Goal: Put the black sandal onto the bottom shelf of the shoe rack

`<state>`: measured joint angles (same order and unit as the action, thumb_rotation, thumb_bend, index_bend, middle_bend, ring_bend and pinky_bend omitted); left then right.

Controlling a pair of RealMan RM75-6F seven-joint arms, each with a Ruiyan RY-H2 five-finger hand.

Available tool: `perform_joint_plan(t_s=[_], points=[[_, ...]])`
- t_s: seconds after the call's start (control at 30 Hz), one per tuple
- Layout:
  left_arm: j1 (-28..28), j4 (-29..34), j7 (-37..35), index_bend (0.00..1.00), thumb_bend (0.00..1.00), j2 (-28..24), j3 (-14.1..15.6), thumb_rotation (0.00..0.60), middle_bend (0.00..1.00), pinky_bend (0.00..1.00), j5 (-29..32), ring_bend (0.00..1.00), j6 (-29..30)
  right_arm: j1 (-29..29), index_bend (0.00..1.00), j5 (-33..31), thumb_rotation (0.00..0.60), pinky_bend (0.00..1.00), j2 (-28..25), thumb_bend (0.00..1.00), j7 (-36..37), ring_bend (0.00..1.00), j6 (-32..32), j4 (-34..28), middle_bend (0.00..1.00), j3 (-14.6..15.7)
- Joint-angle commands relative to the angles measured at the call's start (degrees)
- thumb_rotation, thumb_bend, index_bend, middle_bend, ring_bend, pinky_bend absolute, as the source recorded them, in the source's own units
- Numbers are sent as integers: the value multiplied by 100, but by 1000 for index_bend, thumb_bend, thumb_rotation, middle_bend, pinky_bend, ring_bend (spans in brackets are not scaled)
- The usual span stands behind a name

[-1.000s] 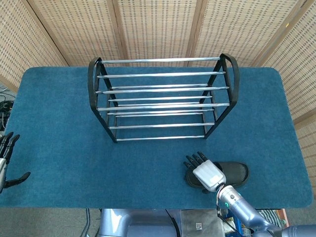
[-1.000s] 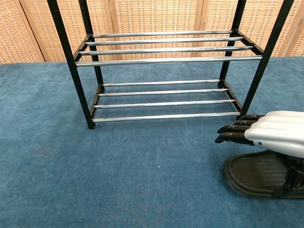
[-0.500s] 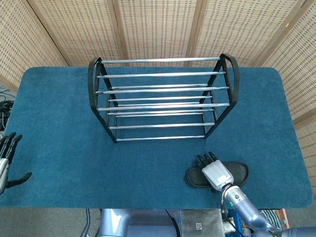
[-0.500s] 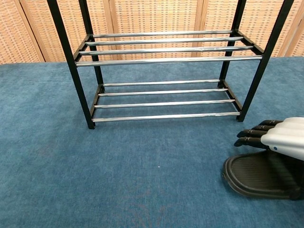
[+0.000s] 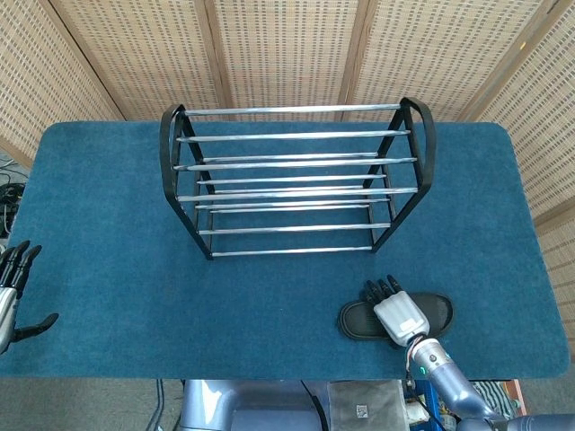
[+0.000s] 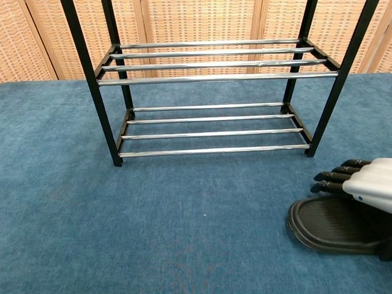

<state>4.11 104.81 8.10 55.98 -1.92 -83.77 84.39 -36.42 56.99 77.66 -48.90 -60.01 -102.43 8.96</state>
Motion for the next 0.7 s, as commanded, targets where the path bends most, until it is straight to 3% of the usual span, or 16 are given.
perform_joint_plan(t_s=[0.03,0.5,0.6,0.7], points=[[2,-6,3,0,181,2,4,600,0,0,-1,0,-5,6,0,-11,600,0,-4,0,-88,0,1,-29,0,26],[8,-18,-12,0,182,5,2,600,0,0,9,0,-15,-3,0,-130,600,10,183,0,-160,0,89,428,0,-88],[13,-21,-14,0,182,4,3,600,0,0,6,0,-23,-1,0,5,600,107,178,0,-59,11,159,497,0,-61],[18,-23,9,0,182,13,15,600,0,0,-16,0,-29,-20,37,284,600,253,185,0,41,137,235,612,79,-26]])
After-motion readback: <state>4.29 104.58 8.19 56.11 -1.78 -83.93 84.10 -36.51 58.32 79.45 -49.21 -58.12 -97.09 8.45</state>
